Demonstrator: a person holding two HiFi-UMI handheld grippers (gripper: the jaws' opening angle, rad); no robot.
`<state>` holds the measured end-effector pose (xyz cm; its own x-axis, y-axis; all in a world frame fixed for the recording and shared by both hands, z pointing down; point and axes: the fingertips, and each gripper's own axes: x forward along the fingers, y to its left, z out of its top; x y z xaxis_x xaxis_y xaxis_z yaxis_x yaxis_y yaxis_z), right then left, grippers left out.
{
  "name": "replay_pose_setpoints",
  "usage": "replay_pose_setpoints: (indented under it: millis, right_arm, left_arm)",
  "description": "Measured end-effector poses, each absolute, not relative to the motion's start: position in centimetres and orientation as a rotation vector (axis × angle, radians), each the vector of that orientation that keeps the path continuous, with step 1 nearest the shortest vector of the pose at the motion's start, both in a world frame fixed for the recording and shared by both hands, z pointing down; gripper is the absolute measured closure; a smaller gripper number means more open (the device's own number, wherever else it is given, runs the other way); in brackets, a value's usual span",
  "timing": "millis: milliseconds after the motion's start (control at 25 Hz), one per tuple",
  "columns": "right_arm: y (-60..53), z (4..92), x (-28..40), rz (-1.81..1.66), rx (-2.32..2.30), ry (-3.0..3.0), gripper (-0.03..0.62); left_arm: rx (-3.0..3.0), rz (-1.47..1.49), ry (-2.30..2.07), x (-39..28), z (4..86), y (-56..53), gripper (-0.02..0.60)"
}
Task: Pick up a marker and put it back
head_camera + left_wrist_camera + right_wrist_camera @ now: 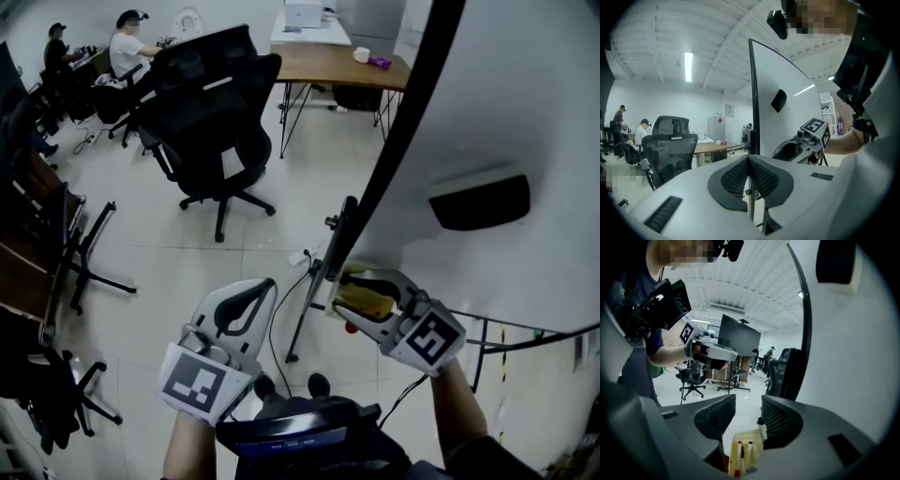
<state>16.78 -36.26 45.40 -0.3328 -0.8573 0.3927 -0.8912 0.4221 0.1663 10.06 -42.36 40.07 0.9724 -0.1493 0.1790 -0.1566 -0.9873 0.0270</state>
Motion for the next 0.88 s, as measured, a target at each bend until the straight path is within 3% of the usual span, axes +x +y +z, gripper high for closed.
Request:
replay_pose_setpoints:
  millis: [120,880]
  right_arm:
    - [-36.8,46.9,17.5,0.132,1.480,-2.214,0.359]
    - [-38.5,51.9,19.6,0.121,1.424,-2.066,0.391]
  left_arm:
    - [3.042,0.290,-0.229,10.6,41.2,-43.3,0.581]
    - [2.989,0.356,-0.274,10.7,44.1,-44.3,0.581]
